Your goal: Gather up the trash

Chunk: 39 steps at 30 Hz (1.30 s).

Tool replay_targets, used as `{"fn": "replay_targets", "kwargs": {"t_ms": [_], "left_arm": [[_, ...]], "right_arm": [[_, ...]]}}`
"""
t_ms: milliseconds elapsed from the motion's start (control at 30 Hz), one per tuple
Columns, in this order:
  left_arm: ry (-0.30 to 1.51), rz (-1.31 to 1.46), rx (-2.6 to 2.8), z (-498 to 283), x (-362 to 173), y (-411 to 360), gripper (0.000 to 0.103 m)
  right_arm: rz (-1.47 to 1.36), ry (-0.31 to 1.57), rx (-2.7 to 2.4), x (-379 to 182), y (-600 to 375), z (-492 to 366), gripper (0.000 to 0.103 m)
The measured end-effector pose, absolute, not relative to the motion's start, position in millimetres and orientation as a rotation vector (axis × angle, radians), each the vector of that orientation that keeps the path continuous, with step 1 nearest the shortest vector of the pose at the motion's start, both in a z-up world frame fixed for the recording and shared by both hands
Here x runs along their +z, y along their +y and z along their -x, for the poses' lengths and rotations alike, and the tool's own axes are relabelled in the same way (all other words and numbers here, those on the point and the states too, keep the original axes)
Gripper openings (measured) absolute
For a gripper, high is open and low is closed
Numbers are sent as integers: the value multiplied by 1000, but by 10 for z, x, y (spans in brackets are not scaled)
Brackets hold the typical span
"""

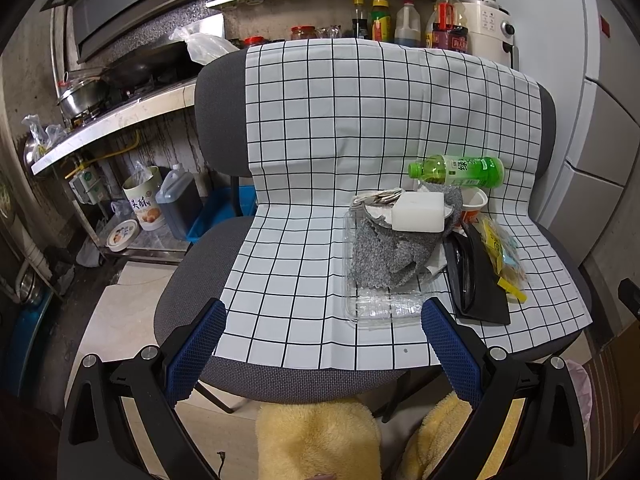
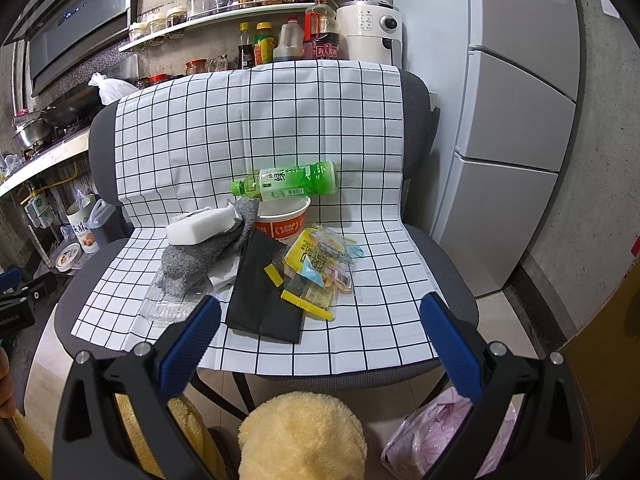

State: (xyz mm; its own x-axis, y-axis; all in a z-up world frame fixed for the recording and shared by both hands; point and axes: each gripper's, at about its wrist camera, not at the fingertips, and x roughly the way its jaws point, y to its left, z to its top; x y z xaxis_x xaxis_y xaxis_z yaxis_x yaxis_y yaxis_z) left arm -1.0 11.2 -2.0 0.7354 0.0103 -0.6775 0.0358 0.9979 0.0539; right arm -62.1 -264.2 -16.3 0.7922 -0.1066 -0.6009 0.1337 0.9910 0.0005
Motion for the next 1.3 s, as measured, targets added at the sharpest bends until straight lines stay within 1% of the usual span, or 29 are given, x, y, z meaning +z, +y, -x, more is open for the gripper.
{"fn": "replay_targets", "kwargs": {"t_ms": [767, 1033, 1300], "left_arm": [[767, -60, 0, -45, -62, 114, 97], [828, -54, 21, -223, -272, 145, 96], [858, -37, 26, -507, -565, 186, 96]], "right_arm": [[-59, 662, -128, -216, -2693, 573, 97], [-88, 677, -81, -452, -2757, 378, 97], [-3, 633, -16, -611, -2592, 115, 97]]}}
